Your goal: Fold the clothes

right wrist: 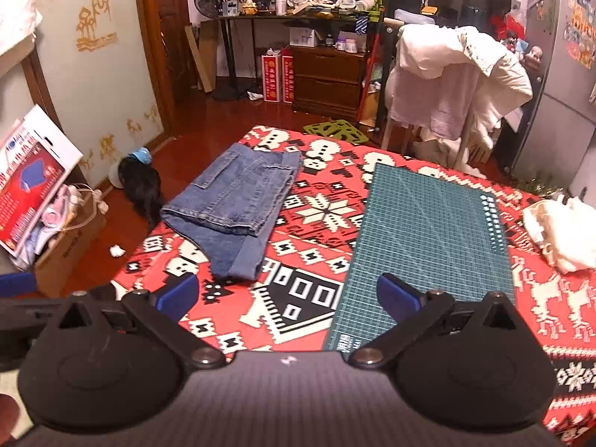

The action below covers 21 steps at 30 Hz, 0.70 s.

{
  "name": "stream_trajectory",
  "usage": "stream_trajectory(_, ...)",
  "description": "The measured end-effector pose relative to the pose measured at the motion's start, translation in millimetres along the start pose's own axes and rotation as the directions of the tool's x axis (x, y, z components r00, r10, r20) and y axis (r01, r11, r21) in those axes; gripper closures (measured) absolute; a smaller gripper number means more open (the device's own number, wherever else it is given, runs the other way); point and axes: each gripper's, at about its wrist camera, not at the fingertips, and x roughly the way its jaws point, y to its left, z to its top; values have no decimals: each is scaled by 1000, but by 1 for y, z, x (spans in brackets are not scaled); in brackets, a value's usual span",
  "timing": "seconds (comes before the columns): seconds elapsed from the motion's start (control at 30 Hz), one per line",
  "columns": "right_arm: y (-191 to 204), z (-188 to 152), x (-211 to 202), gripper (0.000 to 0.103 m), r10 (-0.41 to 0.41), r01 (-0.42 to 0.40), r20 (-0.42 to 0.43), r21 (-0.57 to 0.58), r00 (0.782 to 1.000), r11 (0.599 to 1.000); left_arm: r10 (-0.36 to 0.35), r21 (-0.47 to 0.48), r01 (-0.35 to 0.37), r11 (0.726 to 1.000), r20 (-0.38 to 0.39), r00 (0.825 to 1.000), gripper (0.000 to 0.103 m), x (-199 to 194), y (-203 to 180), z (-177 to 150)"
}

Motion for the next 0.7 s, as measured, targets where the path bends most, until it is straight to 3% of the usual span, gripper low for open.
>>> stream_trajectory(0.33,13,1,-10,1,-12,13,25,-55,1000,998,14,-19,-14,1000,21,1000,13,-9,8,5)
stream_trajectory(0.7,12,2,-8,0,0,0,4,-38,1000,999,27,-12,-27,1000,22,999,13,-12,10,4)
